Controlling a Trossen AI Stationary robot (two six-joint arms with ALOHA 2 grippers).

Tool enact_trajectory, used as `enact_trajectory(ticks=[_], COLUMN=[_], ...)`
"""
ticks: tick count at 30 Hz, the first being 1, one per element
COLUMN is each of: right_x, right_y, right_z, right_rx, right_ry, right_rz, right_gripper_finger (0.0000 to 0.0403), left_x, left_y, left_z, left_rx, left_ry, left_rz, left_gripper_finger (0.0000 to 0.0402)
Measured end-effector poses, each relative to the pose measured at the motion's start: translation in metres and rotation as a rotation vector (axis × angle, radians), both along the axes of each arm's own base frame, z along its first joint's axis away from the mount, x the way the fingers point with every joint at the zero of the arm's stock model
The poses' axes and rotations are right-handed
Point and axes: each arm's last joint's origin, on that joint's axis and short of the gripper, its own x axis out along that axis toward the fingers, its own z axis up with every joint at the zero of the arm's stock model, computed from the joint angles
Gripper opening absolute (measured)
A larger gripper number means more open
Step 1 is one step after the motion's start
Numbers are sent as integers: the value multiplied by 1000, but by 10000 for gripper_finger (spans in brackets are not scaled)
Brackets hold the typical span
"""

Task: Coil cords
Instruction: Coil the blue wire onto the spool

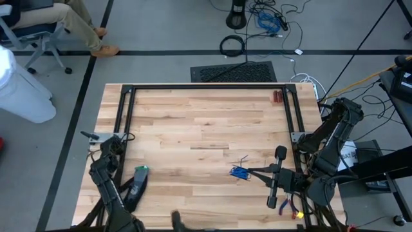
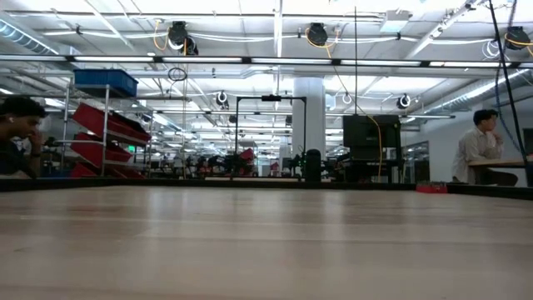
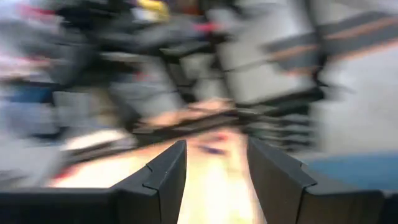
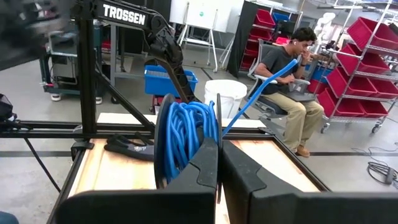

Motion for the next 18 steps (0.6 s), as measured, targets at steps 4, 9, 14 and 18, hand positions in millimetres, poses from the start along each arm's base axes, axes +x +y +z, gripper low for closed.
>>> enact_trajectory(ticks=[4,9,14,18], right_x=[0,1,-2,-6], right_y=[1,2,4,5], right_z=[0,-1,0,2], right_rx=[-1,-24,-52,-54], right_ry=[5,23,25,21], right_rz=[23,87,101,113], right_gripper_finger=[0,0,0,0], left_x=[8,30,38,24], left_y=[16,36,73,100], left_z=[5,17,68,100], left_rx=[150,221,-2,-171], left_ry=[-68,-62,-177,-213], left_rz=[275,260,24,-69], left_gripper_finger=[176,176,176,176])
